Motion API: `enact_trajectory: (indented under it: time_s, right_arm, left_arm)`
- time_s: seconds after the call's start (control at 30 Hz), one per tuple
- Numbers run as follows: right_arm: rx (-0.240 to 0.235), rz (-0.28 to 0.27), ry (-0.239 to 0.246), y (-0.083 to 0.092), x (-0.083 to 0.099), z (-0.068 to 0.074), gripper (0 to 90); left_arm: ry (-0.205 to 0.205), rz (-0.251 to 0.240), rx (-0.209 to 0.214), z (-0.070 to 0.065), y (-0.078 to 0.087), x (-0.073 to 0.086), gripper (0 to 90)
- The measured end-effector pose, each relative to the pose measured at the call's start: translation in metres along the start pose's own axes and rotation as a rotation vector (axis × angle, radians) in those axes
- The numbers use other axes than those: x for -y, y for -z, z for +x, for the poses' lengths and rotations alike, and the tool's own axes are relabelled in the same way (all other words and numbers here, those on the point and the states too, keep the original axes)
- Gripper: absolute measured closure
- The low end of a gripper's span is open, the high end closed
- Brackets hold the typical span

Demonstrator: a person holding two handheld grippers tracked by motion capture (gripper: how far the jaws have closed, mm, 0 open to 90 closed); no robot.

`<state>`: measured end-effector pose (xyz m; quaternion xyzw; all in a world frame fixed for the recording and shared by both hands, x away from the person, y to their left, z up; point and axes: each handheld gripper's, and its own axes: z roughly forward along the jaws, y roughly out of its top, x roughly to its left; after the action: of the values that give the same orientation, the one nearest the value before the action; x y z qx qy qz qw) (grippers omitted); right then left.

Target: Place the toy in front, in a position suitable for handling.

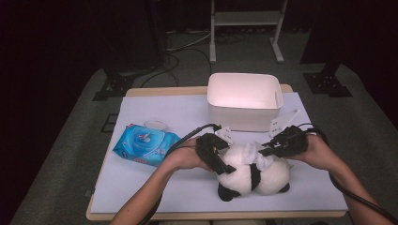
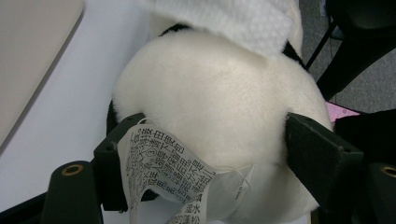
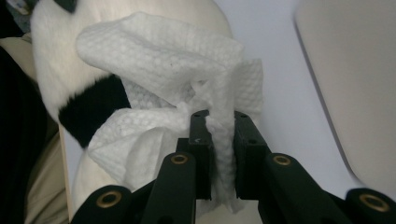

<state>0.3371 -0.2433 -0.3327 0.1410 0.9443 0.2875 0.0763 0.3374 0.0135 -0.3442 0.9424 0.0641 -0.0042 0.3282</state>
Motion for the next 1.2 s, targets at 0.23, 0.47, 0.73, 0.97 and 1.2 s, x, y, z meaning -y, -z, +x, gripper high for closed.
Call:
enact_trajectory:
  time_s: [0.23,0.47,0.73,0.97,1.2]
  right_arm:
    - [-0.005,-0.012,-0.073,0.013,0.033,-0.002,79.4]
    - [-0.002,-0.023,-0.063,0.010,0.037,0.007,79.6]
    - [0.002,-0.028,-0.041,0.010,0.036,0.016,79.7]
    - [-0.020,-0.030,-0.019,0.008,0.032,0.022,79.8]
    - [-0.029,-0.024,-0.014,0.002,0.028,0.024,80.2]
  left_arm:
    - [0.046,-0.005,0.012,0.005,0.004,-0.003,21.0]
    - [0.038,-0.006,0.022,0.003,0.006,-0.018,18.3]
    - [0.010,0.038,0.024,0.001,0.002,-0.026,17.2]
    - [0.048,0.079,0.064,0.004,-0.004,-0.022,10.5]
    - [0.032,0.106,0.063,0.003,-0.013,-0.018,7.1]
